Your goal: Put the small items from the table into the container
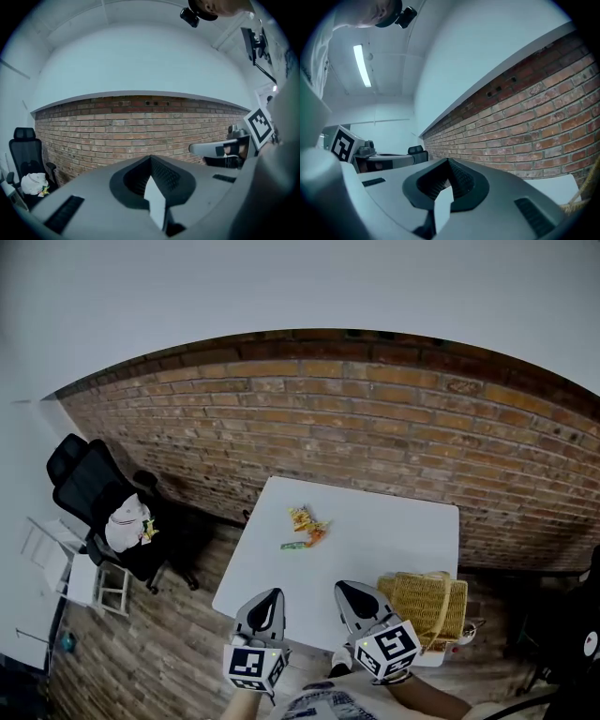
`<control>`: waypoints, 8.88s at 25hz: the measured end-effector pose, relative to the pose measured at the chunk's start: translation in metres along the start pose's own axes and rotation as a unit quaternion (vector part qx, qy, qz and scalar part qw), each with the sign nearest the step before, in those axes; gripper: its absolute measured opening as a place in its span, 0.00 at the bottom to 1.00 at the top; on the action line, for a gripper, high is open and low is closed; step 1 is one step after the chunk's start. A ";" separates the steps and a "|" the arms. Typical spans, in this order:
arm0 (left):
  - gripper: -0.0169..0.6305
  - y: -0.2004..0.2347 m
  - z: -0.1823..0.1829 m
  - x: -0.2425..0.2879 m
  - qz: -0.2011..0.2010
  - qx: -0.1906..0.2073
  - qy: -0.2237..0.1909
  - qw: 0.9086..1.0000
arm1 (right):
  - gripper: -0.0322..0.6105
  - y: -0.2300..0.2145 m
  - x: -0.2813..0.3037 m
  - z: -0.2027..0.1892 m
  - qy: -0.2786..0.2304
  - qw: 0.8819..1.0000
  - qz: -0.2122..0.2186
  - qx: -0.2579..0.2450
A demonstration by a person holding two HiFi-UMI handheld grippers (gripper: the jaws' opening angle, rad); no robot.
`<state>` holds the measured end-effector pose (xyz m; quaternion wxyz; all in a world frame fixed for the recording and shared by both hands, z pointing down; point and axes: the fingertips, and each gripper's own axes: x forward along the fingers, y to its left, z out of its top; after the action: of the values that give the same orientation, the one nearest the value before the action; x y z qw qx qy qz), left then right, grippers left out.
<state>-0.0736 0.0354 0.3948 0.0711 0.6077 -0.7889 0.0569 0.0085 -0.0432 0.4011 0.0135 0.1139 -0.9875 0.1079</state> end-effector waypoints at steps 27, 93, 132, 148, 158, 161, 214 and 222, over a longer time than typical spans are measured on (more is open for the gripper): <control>0.10 0.064 -0.002 0.165 -0.179 0.005 0.019 0.984 | 0.08 -0.095 0.101 -0.010 0.025 0.977 -0.213 0.025; 0.10 0.141 -0.156 0.300 -0.213 0.000 0.154 0.965 | 0.53 -0.172 0.278 -0.251 0.285 0.925 -0.226 0.112; 0.10 0.163 -0.160 0.295 -0.199 0.002 0.163 0.966 | 0.35 -0.174 0.277 -0.278 0.341 0.908 -0.234 0.061; 0.10 0.131 -0.122 0.247 -0.227 0.014 0.117 0.967 | 0.35 -0.134 0.224 -0.190 0.256 0.928 -0.269 0.037; 0.10 0.072 -0.105 0.205 -0.255 0.028 0.097 0.962 | 0.35 -0.105 0.147 -0.143 0.211 0.932 -0.291 0.039; 0.10 0.047 -0.099 0.192 -0.271 0.032 0.090 0.958 | 0.35 -0.097 0.119 -0.126 0.193 0.932 -0.303 0.041; 0.10 -0.192 -0.066 0.147 -0.506 0.075 0.057 0.857 | 0.35 -0.132 -0.121 -0.096 0.171 0.806 -0.554 0.120; 0.10 -0.193 -0.070 0.148 -0.511 0.070 0.063 0.854 | 0.35 -0.135 -0.123 -0.102 0.197 0.792 -0.563 0.130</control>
<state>0.0791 -0.1425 0.4912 0.0975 0.9237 -0.3551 0.1058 0.1588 -0.1221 0.5224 0.2509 0.6266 -0.7015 0.2286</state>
